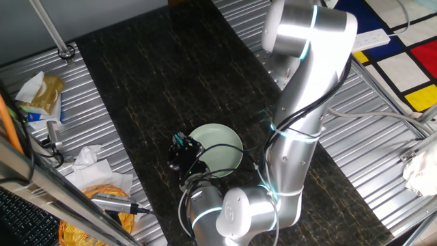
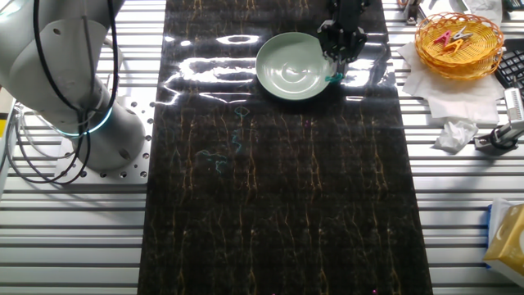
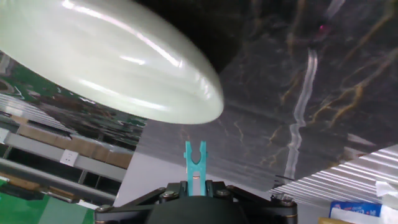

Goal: Use a clamp

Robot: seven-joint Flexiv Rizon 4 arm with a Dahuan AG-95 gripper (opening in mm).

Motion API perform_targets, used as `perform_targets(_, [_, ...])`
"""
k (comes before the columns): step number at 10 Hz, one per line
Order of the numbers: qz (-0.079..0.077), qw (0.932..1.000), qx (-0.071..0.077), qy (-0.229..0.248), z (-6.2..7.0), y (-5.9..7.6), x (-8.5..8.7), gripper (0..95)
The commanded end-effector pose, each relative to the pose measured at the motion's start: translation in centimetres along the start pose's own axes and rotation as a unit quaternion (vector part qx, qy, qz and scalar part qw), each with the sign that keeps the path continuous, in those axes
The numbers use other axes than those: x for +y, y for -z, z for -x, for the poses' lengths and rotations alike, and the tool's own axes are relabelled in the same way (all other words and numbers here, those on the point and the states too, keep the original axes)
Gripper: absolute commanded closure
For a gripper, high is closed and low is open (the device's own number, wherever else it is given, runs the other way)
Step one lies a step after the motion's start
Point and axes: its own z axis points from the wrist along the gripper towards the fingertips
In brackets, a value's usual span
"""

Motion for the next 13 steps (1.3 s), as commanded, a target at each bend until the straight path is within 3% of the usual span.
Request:
perform_targets(1, [-0.009, 1.0, -0.002, 0.001, 0.74, -1.75, 0.06, 95.0])
perform_targets(4, [-0.012, 0.9998, -0.002, -0.018, 0.79, -1.82, -0.02, 95.0])
perform_targets(13, [0.009, 0.9989, 0.003, -0.045, 1.11, -2.1, -0.4, 95.0])
